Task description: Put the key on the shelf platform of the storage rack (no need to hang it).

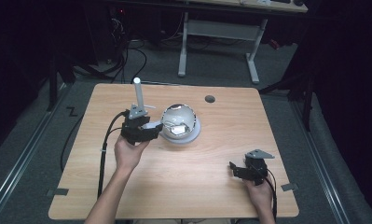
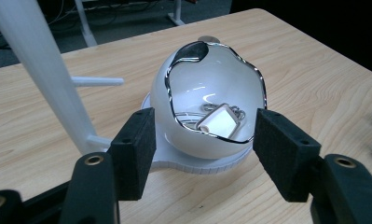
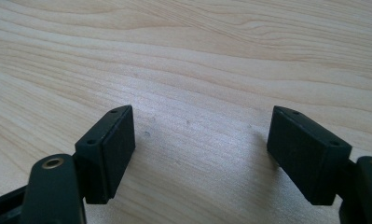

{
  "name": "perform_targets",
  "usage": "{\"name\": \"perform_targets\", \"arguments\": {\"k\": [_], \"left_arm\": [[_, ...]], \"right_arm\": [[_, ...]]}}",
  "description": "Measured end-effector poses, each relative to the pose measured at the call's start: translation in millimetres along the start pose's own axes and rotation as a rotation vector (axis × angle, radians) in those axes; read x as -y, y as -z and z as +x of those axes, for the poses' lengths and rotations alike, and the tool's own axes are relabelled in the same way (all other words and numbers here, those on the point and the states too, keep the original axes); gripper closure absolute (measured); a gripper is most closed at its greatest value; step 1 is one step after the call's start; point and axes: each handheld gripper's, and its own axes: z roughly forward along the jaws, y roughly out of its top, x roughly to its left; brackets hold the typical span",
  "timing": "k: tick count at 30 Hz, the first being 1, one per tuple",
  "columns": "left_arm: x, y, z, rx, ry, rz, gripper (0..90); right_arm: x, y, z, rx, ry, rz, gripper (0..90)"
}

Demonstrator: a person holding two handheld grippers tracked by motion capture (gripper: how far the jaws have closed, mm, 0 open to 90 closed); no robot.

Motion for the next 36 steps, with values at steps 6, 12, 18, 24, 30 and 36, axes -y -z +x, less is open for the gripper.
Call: {"name": "perform_targets", "arguments": {"k": [6,12,18,24,30,36], "left_arm": [[5.0,7.7,4.1,-0.006,0.012,-0.009,39.3],[11.2,16.7,8.5,-0.022,0.026,-0.019,39.0],[17.9,24.8,14.6,-0.033,0.044,-0.025,38.7],[26.5,35.7,19.7,-0.043,0.071,-0.044,38.6],[32.9,44.3,24.8,-0.053,0.087,-0.051,38.4],[39.6,51.7,27.6,-0.063,0.099,-0.056,38.3]], "right_arm": [[0.0,0.0,0.1,0.000,0.000,0.000,23.6],[0.0,0.0,0.1,0.000,0.000,0.000,23.6],[0.0,0.0,0.1,0.000,0.000,0.000,23.7],[0.0,-0.1,0.2,0.001,0.002,0.000,23.6],[0.0,0.0,0.2,0.002,0.002,0.001,23.6],[0.0,-0.1,0.2,0.002,0.002,0.001,23.6]]}}
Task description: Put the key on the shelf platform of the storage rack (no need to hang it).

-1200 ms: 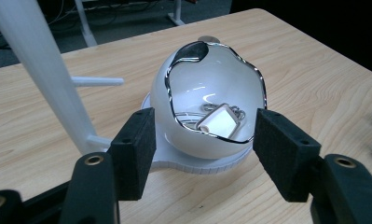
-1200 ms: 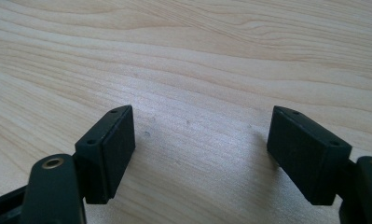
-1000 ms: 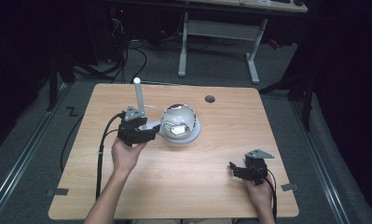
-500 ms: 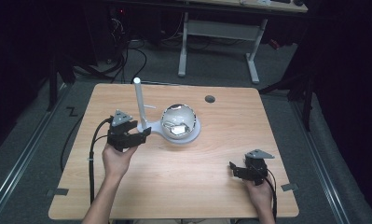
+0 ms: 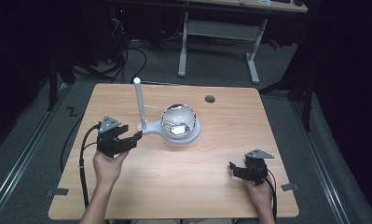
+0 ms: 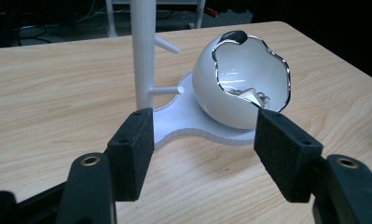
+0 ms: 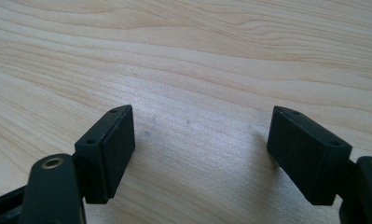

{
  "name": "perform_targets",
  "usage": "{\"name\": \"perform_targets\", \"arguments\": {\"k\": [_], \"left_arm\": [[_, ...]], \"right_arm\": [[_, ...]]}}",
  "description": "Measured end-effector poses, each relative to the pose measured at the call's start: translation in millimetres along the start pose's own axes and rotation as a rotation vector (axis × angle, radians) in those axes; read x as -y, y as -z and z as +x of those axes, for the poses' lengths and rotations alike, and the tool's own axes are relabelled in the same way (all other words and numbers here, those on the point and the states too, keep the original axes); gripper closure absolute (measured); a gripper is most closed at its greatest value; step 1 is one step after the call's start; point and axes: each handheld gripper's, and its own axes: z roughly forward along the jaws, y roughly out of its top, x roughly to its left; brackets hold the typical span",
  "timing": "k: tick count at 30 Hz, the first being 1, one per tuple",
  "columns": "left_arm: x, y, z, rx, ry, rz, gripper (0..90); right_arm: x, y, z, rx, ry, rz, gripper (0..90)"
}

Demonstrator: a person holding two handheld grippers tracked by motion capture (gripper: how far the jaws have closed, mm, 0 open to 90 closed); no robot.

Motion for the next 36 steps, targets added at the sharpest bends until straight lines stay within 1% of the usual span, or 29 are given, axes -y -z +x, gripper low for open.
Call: {"name": "perform_targets", "arguments": {"k": [5,13,30,36], "left_arm": [[6.1,6.6,4.5,-0.008,0.022,-0.011,38.4],[13.7,12.8,9.2,-0.019,0.043,-0.009,38.3],[27.9,21.7,18.1,-0.047,0.070,-0.001,38.3],[33.7,25.4,21.9,-0.057,0.087,-0.001,38.3]], "right_arm": [[0.0,0.0,0.0,0.000,0.000,0.000,23.6],[0.0,0.0,0.0,0.000,0.000,0.000,23.6],[0.0,0.0,0.0,0.000,0.000,0.000,23.6],[0.0,0.0,0.0,0.000,0.000,0.000,23.6]]}}
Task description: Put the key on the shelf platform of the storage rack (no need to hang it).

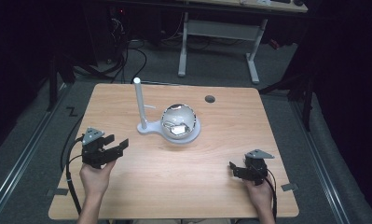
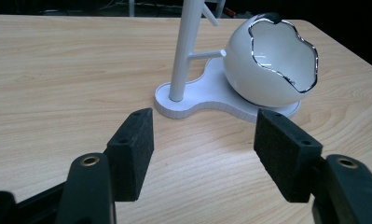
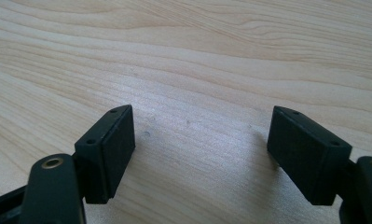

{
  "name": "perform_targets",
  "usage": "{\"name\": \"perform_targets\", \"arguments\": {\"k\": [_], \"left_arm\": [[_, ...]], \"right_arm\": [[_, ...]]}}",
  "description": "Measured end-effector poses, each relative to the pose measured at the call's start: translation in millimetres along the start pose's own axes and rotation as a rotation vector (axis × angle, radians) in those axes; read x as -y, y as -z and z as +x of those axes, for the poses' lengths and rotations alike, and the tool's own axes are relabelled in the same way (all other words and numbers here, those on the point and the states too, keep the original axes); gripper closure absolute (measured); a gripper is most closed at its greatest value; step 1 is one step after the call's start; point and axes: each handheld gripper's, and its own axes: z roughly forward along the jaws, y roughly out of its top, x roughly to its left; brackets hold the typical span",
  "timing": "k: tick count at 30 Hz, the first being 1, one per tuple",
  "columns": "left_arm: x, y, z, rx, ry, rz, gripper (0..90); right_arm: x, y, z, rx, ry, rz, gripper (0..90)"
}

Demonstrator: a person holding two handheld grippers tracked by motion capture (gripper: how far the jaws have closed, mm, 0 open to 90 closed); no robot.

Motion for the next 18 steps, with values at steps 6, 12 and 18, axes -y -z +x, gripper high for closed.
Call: {"name": "perform_targets", "arguments": {"k": [6,12,18], "left_arm": [[5.0,1.3,4.4,-0.008,0.012,0.008,38.3],[8.7,2.0,7.8,-0.019,0.016,0.019,38.4],[13.1,0.9,10.5,-0.024,0.026,0.029,38.3]], "right_arm": [[0.0,0.0,0.0,0.000,0.000,0.000,23.6],[0.0,0.0,0.0,0.000,0.000,0.000,23.6],[0.0,0.0,0.0,0.000,0.000,0.000,23.6]]}}
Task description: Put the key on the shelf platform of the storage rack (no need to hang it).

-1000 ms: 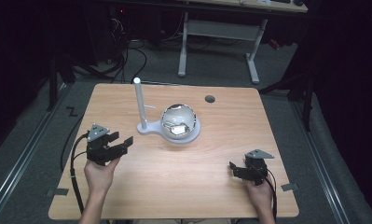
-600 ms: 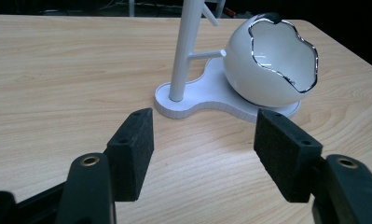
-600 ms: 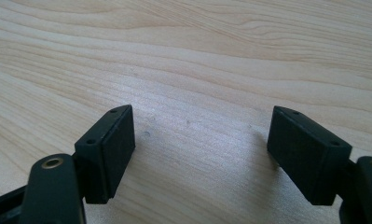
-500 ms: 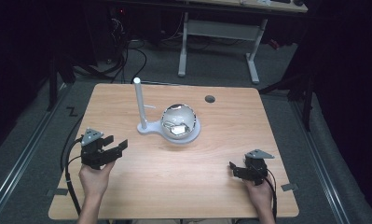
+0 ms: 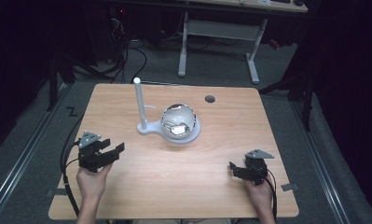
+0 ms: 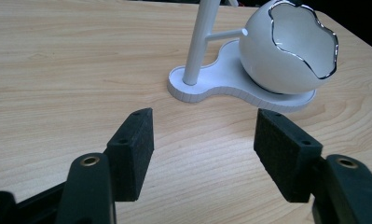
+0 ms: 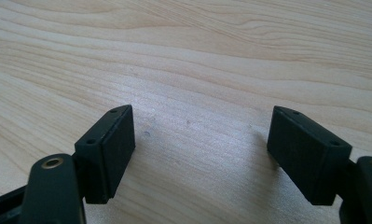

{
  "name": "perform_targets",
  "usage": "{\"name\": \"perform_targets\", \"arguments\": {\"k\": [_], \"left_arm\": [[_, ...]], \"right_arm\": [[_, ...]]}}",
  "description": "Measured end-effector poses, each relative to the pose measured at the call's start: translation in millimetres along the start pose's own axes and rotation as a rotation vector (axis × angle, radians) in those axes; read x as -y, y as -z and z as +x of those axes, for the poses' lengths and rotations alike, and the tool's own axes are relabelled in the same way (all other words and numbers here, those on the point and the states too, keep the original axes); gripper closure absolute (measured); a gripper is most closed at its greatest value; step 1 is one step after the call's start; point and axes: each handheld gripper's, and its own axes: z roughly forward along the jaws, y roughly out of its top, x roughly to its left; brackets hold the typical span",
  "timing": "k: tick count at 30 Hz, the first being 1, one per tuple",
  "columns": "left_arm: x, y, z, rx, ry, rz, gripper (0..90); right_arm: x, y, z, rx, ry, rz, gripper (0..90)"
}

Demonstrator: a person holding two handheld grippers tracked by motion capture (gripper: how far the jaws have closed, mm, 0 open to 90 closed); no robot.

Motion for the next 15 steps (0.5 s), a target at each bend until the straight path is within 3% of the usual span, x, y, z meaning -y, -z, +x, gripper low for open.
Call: {"name": "perform_targets", "arguments": {"k": [15], "left_arm": [[10.1,-2.7,4.2,-0.003,0.018,0.018,38.3]], "right_arm": [[0.0,0.0,0.0,0.000,0.000,0.000,23.6]]}}
